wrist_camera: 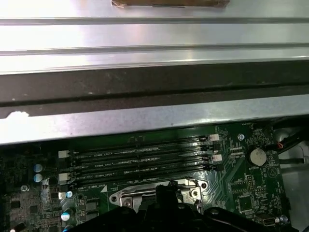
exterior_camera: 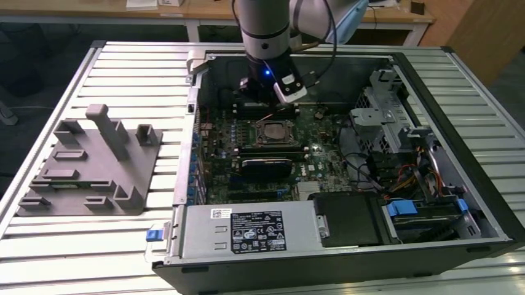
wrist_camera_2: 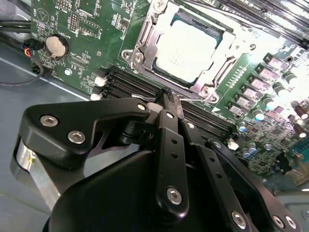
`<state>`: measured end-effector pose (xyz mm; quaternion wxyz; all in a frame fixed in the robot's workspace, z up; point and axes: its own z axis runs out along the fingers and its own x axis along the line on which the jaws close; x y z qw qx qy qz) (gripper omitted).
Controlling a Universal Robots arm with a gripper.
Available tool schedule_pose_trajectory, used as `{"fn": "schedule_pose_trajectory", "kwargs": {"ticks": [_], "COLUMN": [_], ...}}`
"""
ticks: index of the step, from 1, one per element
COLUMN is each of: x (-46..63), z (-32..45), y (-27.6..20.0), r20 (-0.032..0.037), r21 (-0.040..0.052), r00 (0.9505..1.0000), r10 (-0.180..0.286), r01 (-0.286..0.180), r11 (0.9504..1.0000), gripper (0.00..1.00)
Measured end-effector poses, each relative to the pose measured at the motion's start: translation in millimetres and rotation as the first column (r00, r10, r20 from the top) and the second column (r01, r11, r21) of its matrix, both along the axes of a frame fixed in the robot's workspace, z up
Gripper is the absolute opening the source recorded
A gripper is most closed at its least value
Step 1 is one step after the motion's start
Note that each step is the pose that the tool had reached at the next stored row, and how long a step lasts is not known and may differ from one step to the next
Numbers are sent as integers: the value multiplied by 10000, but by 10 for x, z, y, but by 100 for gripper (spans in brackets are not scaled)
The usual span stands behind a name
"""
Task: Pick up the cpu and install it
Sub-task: 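Install the first cpu locking lever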
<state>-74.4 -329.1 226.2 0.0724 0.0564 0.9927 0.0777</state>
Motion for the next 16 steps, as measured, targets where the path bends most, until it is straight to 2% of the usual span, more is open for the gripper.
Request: {"fn": "schedule_pose_trajectory", "kwargs": {"ticks": [10, 16], "x": [0, 1], "z": [-101, -138], "y": [0, 0], "r20": [108, 122], "r21": [58, 61], "r00": [9998, 9974], "r10": [-167, -710], "r01": [166, 709], "r11": [9998, 9975], "gripper": [11, 11]}}
